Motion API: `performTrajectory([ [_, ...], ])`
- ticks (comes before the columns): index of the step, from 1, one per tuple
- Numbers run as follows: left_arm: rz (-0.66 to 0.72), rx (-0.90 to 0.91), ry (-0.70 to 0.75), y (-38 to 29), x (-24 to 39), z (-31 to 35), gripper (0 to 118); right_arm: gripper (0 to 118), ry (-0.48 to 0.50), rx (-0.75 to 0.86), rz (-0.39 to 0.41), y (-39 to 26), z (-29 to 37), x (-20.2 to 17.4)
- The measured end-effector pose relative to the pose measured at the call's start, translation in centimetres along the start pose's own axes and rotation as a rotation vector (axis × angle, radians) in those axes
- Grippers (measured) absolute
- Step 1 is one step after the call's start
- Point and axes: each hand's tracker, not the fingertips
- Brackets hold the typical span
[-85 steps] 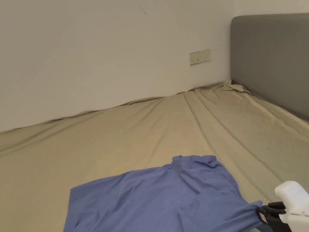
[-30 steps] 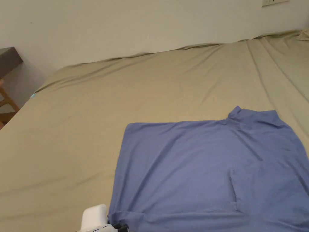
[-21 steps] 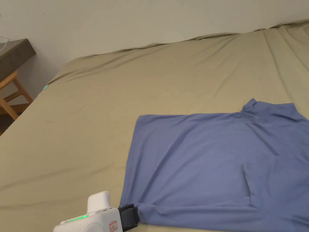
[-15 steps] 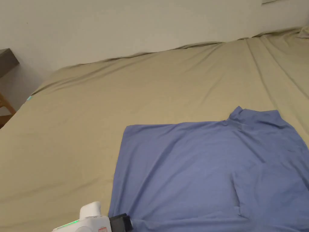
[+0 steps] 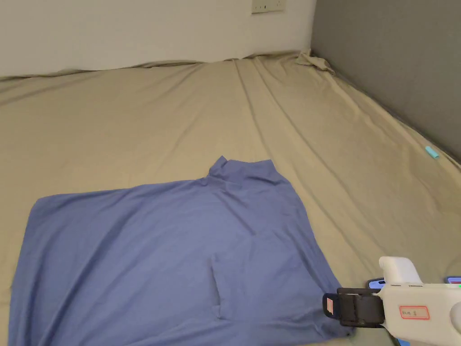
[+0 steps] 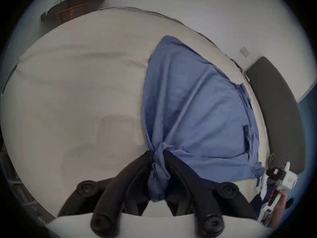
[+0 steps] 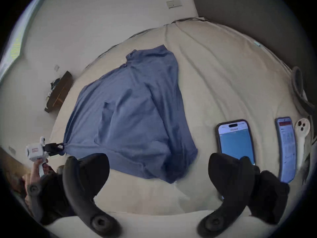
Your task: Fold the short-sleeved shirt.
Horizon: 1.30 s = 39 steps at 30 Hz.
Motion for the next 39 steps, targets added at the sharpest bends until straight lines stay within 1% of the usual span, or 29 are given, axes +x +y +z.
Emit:
performTrajectory([
  [1, -0.006, 0.001, 0.007, 0.1, -0.1, 0.1, 9, 118, -0.014, -0.044, -0.057, -0.2, -1.0, -0.4],
  [2, -0.008, 0.001, 0.008, -0.6, 1.1, 0.7, 9, 118, -0.024, -0.07, -0.083, -0.2, -1.8, -0.4],
  [3, 0.01, -0.016, -0.021, -1.0, 1.6, 0.8, 9, 118, -0.03, -0.088, -0.097, -0.4, -2.4, -0.3],
  [5, 0.004, -0.02, -0.019, -1.3, 2.1, 0.7, 9, 118, -0.062, -0.143, -0.127, -0.6, -4.1, 0.0],
  [6, 0.006, -0.024, -0.017, -0.8, 1.7, 0.7, 9, 114, -0.07, -0.182, -0.146, -0.7, -4.7, 0.1],
  [7, 0.011, -0.022, -0.012, -0.6, 1.5, 0.7, 9, 102, -0.064, -0.209, -0.165, -0.8, -5.2, 0.1],
  [8, 0.03, -0.025, -0.026, -0.8, 1.5, 0.8, 9, 59, -0.077, -0.175, -0.162, -1.1, -5.3, 0.0],
  [9, 0.04, -0.025, -0.034, -0.9, 1.4, 1.0, 9, 40, -0.193, -0.139, -0.124, -1.1, -5.0, -0.2],
  [10, 0.052, -0.023, -0.043, -0.5, 0.8, 0.9, 9, 32, -0.133, -0.13, -0.124, -1.0, -4.6, -0.1],
  [11, 0.051, -0.015, -0.039, -0.4, 0.5, 1.0, 9, 19, -0.059, -0.108, -0.166, -1.0, -4.1, 0.4],
  [12, 0.059, -0.016, -0.045, -0.4, 0.4, 1.1, 9, 9, -0.034, -0.082, -0.189, -1.0, -3.7, 0.7],
  [13, 0.072, -0.017, -0.052, -0.5, 0.4, 1.2, 9, 8, 0.038, -0.055, -0.209, -1.1, -3.2, 0.8],
  [14, 0.079, -0.016, -0.057, -0.3, 0.0, 1.1, 9, 8, 0.039, -0.042, -0.178, -1.1, -2.7, 0.5],
  [17, 0.094, -0.008, -0.069, -0.1, 0.1, 1.6, 9, 8, -0.024, -0.022, -0.052, -0.7, -1.8, -1.1],
  [19, 0.132, 0.0, -0.098, 0.2, 0.0, 1.9, 9, 8, 0.005, -0.02, -0.068, -0.3, -1.5, -1.5],
  [20, 0.154, 0.002, -0.12, 0.4, 0.0, 2.2, 9, 8, 0.031, -0.007, -0.085, 0.1, -1.3, -1.7],
  [21, 0.175, 0.006, -0.145, 0.7, 0.0, 2.4, 9, 8, 0.065, 0.012, -0.119, 0.4, -1.1, -1.6],
  [23, 0.226, 0.012, -0.192, 1.3, -0.1, 2.7, 9, 8, 0.14, 0.039, -0.217, 1.6, -0.9, -1.1],
  [25, 0.287, 0.02, -0.236, 2.5, -0.2, 2.9, 9, 8, 0.235, 0.066, -0.335, 3.2, -1.1, -0.4],
  [26, 0.313, 0.028, -0.258, 3.1, -0.2, 2.9, 9, 8, 0.264, 0.08, -0.377, 4.1, -1.3, -0.2],
  [28, 0.331, 0.044, -0.271, 4.7, 0.2, 2.8, 9, 8, 0.294, 0.111, -0.428, 6.1, -2.0, 0.1],
  [30, 0.343, 0.056, -0.269, 6.3, 0.8, 2.4, 9, 8, 0.301, 0.133, -0.442, 8.2, -3.0, 0.1],
  [31, 0.371, 0.062, -0.274, 7.2, 1.0, 2.0, 9, 8, 0.301, 0.139, -0.458, 9.4, -3.6, 0.2],
  [34, 0.479, 0.071, -0.309, 10.0, 1.6, 0.2, 9, 8, 0.328, 0.162, -0.544, 12.2, -5.9, -0.1],
  [35, 0.501, 0.072, -0.307, 11.0, 2.0, -0.7, 9, 8, 0.319, 0.16, -0.549, 13.1, -7.0, -0.1],
  [36, 0.499, 0.079, -0.303, 11.9, 2.3, -1.5, 9, 8, 0.31, 0.16, -0.574, 13.9, -7.9, -0.1],
  [39, 0.492, 0.086, -0.269, 14.6, 4.0, -4.4, 9, 8, 0.283, 0.151, -0.599, 16.0, -11.1, -0.5],
])
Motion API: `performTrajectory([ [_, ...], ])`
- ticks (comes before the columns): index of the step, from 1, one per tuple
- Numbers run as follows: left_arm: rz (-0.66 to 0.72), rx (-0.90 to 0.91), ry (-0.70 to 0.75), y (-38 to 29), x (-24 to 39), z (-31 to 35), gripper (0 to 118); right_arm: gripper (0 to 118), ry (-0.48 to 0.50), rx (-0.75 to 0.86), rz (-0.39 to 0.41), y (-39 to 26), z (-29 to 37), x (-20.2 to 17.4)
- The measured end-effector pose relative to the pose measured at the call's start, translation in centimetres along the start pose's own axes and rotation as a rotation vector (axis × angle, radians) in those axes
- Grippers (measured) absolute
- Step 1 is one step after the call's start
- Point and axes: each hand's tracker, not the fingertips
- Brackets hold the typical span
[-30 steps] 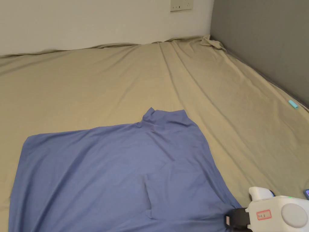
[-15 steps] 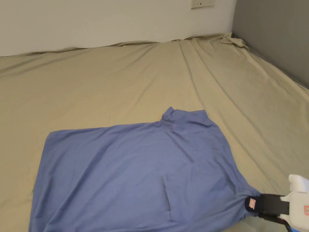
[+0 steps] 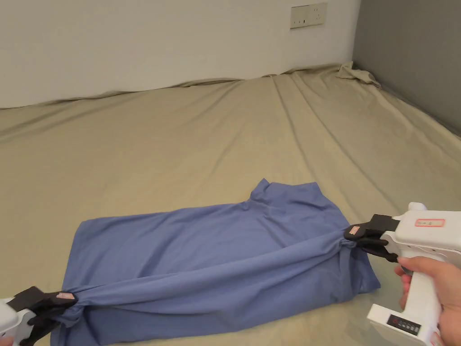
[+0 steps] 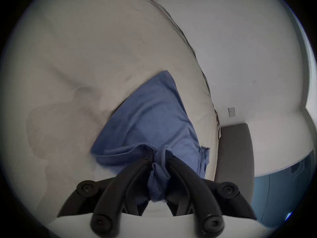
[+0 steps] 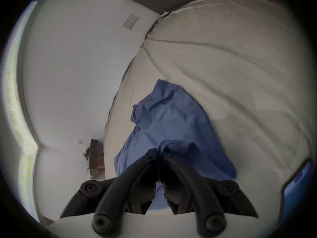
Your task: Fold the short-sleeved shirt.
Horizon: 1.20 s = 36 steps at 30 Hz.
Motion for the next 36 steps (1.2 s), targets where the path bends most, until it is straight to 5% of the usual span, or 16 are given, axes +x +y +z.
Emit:
performTrajectory([
  [4, -0.015, 0.02, 0.068, 1.5, 1.4, -4.3, 9, 8, -0.086, 0.024, -0.016, 0.8, -4.2, 0.2],
  [7, -0.069, 0.028, 0.172, 1.6, 1.5, -6.9, 9, 8, -0.186, 0.024, 0.044, 0.8, -6.6, 0.5],
  [12, -0.15, 0.025, 0.246, -0.1, 0.2, -8.8, 13, 10, -0.306, 0.0, 0.337, 0.7, -9.8, 0.2],
  [13, -0.16, 0.033, 0.25, -0.1, 0.5, -8.5, 23, 19, -0.341, -0.014, 0.416, 0.8, -9.9, -0.7],
  [16, -0.219, 0.014, 0.147, 1.2, 1.4, -7.8, 113, 118, -0.329, -0.109, 0.638, 0.9, -9.2, -3.9],
  [17, -0.241, 0.024, 0.147, 1.2, 2.2, -6.7, 118, 116, -0.346, -0.103, 0.663, 0.8, -8.3, -5.0],
  [19, -0.373, 0.146, 0.075, 1.7, 4.1, -2.6, 118, 116, -0.185, 0.046, 0.745, 0.0, -3.8, -7.7],
  [22, -0.59, 0.261, 0.099, 0.1, 5.3, 2.1, 118, 118, -0.129, 0.119, 0.868, -3.8, 2.7, -10.2],
  [26, -0.737, 0.148, 0.192, -6.3, 3.5, 6.3, 118, 118, -0.106, 0.129, 0.97, -9.5, 8.0, -9.4],
  [27, -0.745, 0.146, 0.226, -7.4, 1.9, 6.6, 116, 118, -0.111, 0.113, 0.994, -11.1, 8.7, -8.6],
  [28, -0.758, 0.144, 0.239, -8.7, 0.7, 6.9, 97, 115, -0.163, 0.108, 1.014, -13.1, 9.4, -7.9],
  [29, -0.754, 0.132, 0.267, -9.8, -0.1, 6.9, 25, 91, -0.2, 0.125, 1.032, -14.9, 9.8, -7.2],
  [30, -0.728, 0.098, 0.302, -10.9, -1.2, 6.9, 0, 40, -0.231, 0.119, 1.073, -16.7, 9.9, -6.7],
  [31, -0.702, 0.095, 0.318, -11.9, -2.1, 7.5, 0, 2, -0.278, 0.083, 1.084, -18.3, 10.0, -6.0],
  [36, -0.675, 0.055, 0.302, -11.9, -3.1, 5.7, 0, 2, -0.187, -0.007, 0.986, -19.6, 9.5, -3.2],
])
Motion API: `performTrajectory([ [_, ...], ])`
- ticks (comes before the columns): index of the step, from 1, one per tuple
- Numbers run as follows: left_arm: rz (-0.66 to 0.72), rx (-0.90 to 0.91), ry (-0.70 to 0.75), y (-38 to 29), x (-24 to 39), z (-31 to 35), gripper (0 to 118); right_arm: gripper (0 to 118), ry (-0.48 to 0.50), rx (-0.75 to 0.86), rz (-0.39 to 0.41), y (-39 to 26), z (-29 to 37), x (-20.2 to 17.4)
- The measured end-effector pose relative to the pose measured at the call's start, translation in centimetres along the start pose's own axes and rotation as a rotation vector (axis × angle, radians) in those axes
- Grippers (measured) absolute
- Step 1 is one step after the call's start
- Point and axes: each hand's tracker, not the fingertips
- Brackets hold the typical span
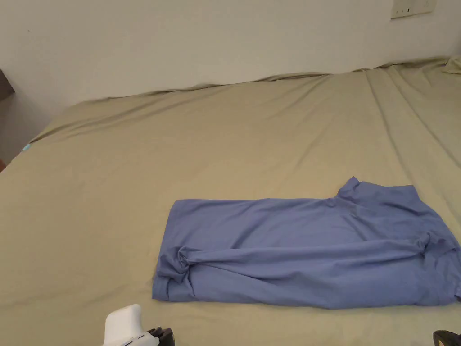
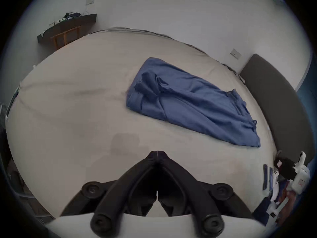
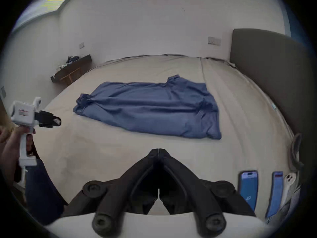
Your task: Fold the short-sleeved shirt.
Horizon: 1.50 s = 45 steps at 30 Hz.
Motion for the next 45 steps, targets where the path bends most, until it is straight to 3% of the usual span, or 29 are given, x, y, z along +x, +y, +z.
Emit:
performTrajectory([
  [2, -0.02, 0.044, 0.021, 1.7, -0.3, -1.5, 0, 2, -0.028, 0.0, 0.036, 0.4, -0.1, -0.7],
  [3, -0.025, 0.063, 0.066, 2.9, -0.2, -2.7, 12, 2, -0.031, -0.001, 0.035, 0.7, -0.2, -0.7],
  [4, -0.046, 0.063, 0.126, 4.1, -0.2, -3.9, 59, 2, -0.03, 0.003, 0.029, 1.1, -0.2, -0.4],
  [5, -0.079, 0.055, 0.173, 5.1, -0.2, -5.3, 118, 2, -0.021, 0.01, 0.019, 1.5, -0.3, -0.1],
  [6, -0.108, 0.028, 0.216, 6.0, -0.3, -6.9, 118, 2, -0.02, 0.02, 0.011, 1.7, -0.1, -0.2],
  [7, -0.15, 0.135, 0.23, 7.0, -0.5, -8.0, 118, 2, -0.02, 0.021, 0.001, 2.0, -0.2, -0.1],
  [11, -0.193, -0.013, 0.271, 7.8, -0.3, -12.0, 117, 2, -0.041, 0.021, -0.012, 2.4, -0.8, 0.3],
  [12, -0.226, -0.036, 0.296, 7.6, -0.1, -12.8, 108, 2, -0.059, 0.014, -0.004, 2.5, -1.1, 0.5],
  [13, -0.258, -0.057, 0.311, 7.4, 0.1, -13.4, 86, 2, -0.075, 0.008, 0.001, 2.6, -1.4, 0.8],
  [15, -0.265, -0.031, 0.236, 7.4, 0.2, -13.2, 22, 2, -0.107, 0.0, 0.001, 2.7, -2.1, 1.6],
  [16, -0.214, 0.015, 0.221, 7.3, 0.7, -12.5, 11, 2, -0.128, -0.003, -0.003, 2.9, -2.5, 2.3],
  [18, -0.282, 0.037, 0.32, 6.8, 1.5, -11.5, 10, 2, -0.179, -0.032, -0.004, 3.3, -3.4, 3.7],
  [20, -0.196, 0.024, 0.17, 7.4, 1.2, -10.0, 10, 2, -0.212, -0.038, 0.039, 3.7, -4.4, 4.9],
  [22, -0.159, 0.03, 0.126, 7.2, 1.2, -8.8, 10, 4, -0.154, -0.029, 0.083, 4.3, -6.1, 6.8],
  [23, -0.181, 0.032, 0.148, 7.9, 1.4, -8.5, 10, 44, -0.162, -0.033, 0.093, 4.6, -7.0, 7.5],
  [24, -0.213, 0.052, 0.167, 8.1, 1.4, -8.1, 10, 109, -0.181, -0.066, 0.085, 5.0, -8.6, 8.1],
  [25, -0.214, 0.053, 0.163, 8.3, 1.4, -7.8, 10, 118, -0.157, -0.119, 0.071, 4.9, -9.7, 8.9],
  [26, -0.208, 0.053, 0.157, 8.4, 1.3, -7.6, 10, 115, -0.154, -0.066, 0.068, 4.5, -10.2, 10.1],
  [29, -0.179, 0.019, 0.126, 8.7, 1.1, -8.3, 10, 117, -0.175, -0.181, 0.024, 3.4, -13.1, 11.8],
  [32, -0.172, -0.016, 0.127, 8.5, 1.4, -8.4, 10, 117, -0.157, -0.201, -0.073, 5.6, -16.6, 11.9],
  [35, -0.132, -0.031, 0.119, 8.3, 0.7, -8.4, 10, 106, -0.141, -0.27, -0.159, 5.4, -17.6, 12.2],
  [36, -0.124, -0.025, 0.127, 8.4, 0.3, -8.3, 10, 97, -0.158, -0.243, -0.104, 5.8, -17.0, 11.6],
  [37, -0.106, -0.03, 0.116, 8.3, 0.1, -8.2, 10, 80, -0.133, -0.273, -0.061, 6.3, -16.7, 11.1],
  [39, -0.089, -0.036, 0.089, 8.0, -0.4, -8.0, 10, 14, -0.073, -0.25, -0.019, 6.8, -15.4, 10.2],
  [40, -0.087, -0.041, 0.082, 7.8, -0.5, -8.0, 10, 13, -0.048, -0.25, 0.002, 7.0, -15.0, 9.6],
  [42, -0.056, -0.061, 0.058, 7.4, -0.8, -7.6, 9, 13, -0.115, -0.25, 0.069, 7.3, -14.3, 8.9],
  [45, -0.007, -0.042, 0.013, 7.9, -1.8, -5.8, 9, 13, -0.086, -0.225, 0.042, 8.1, -12.0, 8.8],
])
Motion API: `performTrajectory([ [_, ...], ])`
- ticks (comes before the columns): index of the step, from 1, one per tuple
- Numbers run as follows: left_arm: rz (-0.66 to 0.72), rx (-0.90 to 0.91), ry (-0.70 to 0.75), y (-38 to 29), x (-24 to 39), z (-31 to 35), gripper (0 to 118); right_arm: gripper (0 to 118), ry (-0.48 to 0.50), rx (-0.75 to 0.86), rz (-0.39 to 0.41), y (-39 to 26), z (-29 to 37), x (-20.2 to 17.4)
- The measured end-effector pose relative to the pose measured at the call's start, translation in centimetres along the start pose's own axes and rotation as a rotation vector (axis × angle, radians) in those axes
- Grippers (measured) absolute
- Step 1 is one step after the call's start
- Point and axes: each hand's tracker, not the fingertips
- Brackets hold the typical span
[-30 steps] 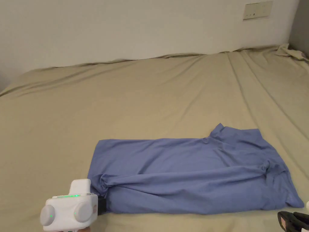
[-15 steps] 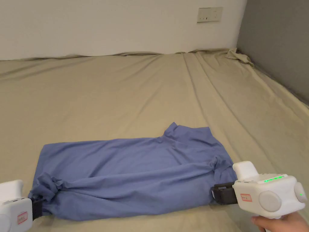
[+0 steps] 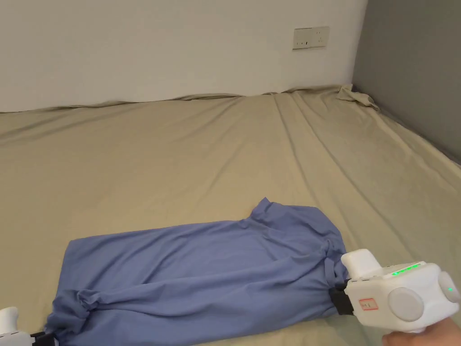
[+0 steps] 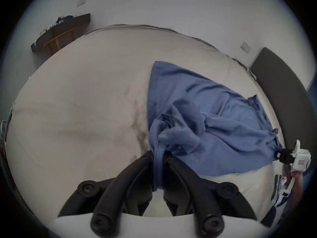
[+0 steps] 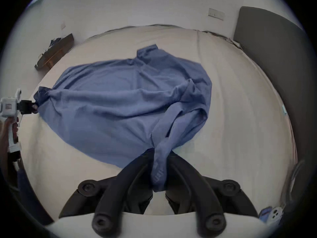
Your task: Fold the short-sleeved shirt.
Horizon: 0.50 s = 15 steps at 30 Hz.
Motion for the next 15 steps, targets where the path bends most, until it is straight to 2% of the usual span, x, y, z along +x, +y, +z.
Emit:
performTrajectory([
  [7, 0.0, -0.014, -0.035, -1.0, -2.3, 5.2, 8, 13, 0.081, -0.004, -0.048, -1.8, 6.9, 1.0],
  [10, 0.069, -0.064, -0.097, -3.1, -4.0, 6.9, 8, 13, 0.143, -0.058, -0.133, -4.9, 8.1, 1.8],
  [12, 0.069, -0.089, -0.091, -4.8, -4.4, 7.9, 8, 13, 0.156, -0.107, -0.154, -6.6, 8.4, 2.0],
  [15, 0.034, -0.15, -0.08, -7.2, -4.7, 9.1, 8, 13, 0.132, -0.167, -0.142, -9.3, 9.0, 0.4],
])
